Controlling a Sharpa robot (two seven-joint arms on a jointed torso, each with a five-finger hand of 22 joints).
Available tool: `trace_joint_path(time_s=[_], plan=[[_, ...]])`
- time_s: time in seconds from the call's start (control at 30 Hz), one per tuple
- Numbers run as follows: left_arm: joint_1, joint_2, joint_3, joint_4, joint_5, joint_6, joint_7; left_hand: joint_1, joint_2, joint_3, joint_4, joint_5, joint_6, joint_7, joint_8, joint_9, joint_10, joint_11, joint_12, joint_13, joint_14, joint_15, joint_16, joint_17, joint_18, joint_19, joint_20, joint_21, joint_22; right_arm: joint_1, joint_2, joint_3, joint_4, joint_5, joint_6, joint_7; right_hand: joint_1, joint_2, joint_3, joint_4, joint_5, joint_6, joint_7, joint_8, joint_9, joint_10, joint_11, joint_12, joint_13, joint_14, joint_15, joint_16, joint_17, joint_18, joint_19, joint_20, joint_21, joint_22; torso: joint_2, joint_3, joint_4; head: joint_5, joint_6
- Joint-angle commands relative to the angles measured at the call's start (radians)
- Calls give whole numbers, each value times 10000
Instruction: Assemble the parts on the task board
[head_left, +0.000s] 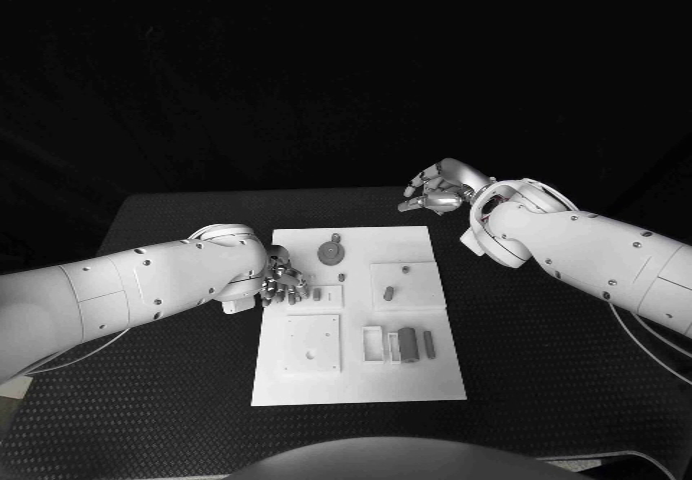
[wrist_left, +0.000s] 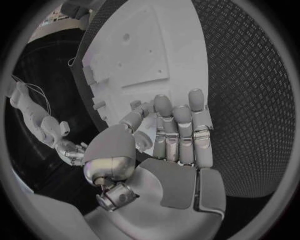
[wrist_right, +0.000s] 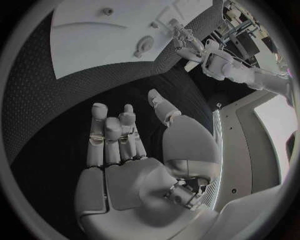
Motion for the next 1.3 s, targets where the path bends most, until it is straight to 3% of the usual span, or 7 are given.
trace_joint_path(time_s=[0.03, 0.2, 0.4, 0.73, 1.0, 1.17, 1.3], plan=[[-1, -5, 4, 5, 9, -9, 24, -103, -42, -1, 51, -69, -71, -2, -35, -9, -22, 62, 27, 12, -12, -17, 64, -17, 189, -35, 8, -2, 214, -9, -7, 5, 12, -5, 113, 71, -53, 21, -33, -15, 19, -7, 59, 32, 12, -33, -15, 44, -10, 19, -65, 30, -10, 159, -43, -3, -29, 99, 1, -5, 3, -3, -2], [-2, -44, 10, 11, 9, -88, 49, -160, -121, 7, 103, -207, -64, -9, -23, -5, -12, 56, 36, 14, -9, -23, 82, -27, 195, -23, 0, 0, 216, -13, -8, 5, 1, -5, 124, 71, -56, 21, -33, -15, 19, -9, 60, 31, 12, -33, -15, 45, -12, 19, -65, 30, -11, 159, -43, -2, -29, 100, -1, -7, -5, -12, -4], [-5, -24, 197, -102, 219, -309, 107, -310, -467, 72, 395, -1947, -76, -23, 12, 2, -15, 43, 57, 18, -31, -40, 149, -87, 208, -23, -17, -23, 213, -19, 0, 5, -4, -4, 123, 74, -58, 22, -34, -14, 19, -9, 60, 30, 12, -34, -15, 46, -13, 19, -65, 31, -11, 159, -43, -2, -29, 100, -2, -6, 3, -17, 0], [-6, -102, 443, -152, 588, -510, 214, -794, -417, -824, -9, -2013, -158, -29, 79, 99, -55, 36, 71, 60, -106, -51, 221, -77, 249, -79, -17, -31, 212, -30, 1, 5, -19, -3, 130, 76, -61, 23, -34, -12, 19, -10, 60, 30, 13, -34, -14, 48, -15, 19, -64, 31, -12, 159, -42, -2, -30, 100, 1, 0, -8, -31, 5], [-6, -289, 952, -182, 1437, -1015, 577, -736, -315, -882, -197, -2011, -278, 10, 25, 88, -149, 64, -7, 25, -180, -55, 155, -132, 243, -139, -4, -85, 189, -35, -7, 5, -27, 2, 143, 77, -65, 25, -35, -10, 19, -10, 60, 29, 14, -35, -14, 49, -17, 19, -64, 32, -13, 159, -42, -2, -30, 100, -11, -1, 4, -49, 8], [7, -445, 1069, -66, 2271, -2150, 1597, 54, -54, -629, -795, -1956, -1495, 611, -697, -211, -1295, 629, -908, -491, -1162, 268, -745, -679, -34, -1144, 298, -850, -114, -35, -18, 5, -49, 22, 136, 77, -66, 26, -35, -10, 19, -11, 61, 29, 14, -35, -14, 50, -18, 19, -64, 32, -14, 159, -42, -2, -31, 100, -14, 16, 4, -62, 42], [6, -425, 1068, 50, 2299, -2780, 2756, 1508, -281, -311, -811, -1523, -2329, 1102, -1061, -348, -2482, 1213, -1866, -1149, -2249, 844, -1674, -1300, -149, -2205, 827, -1737, -568, -36, 11, 5, -100, 59, 121, 90, -62, 22, -34, -15, 19, -38, 66, 13, 10, -35, -10, 52, -21, 18, -62, 33, -15, 159, -42, -2, -32, 101, -4, 9, -1, -60, 82]])
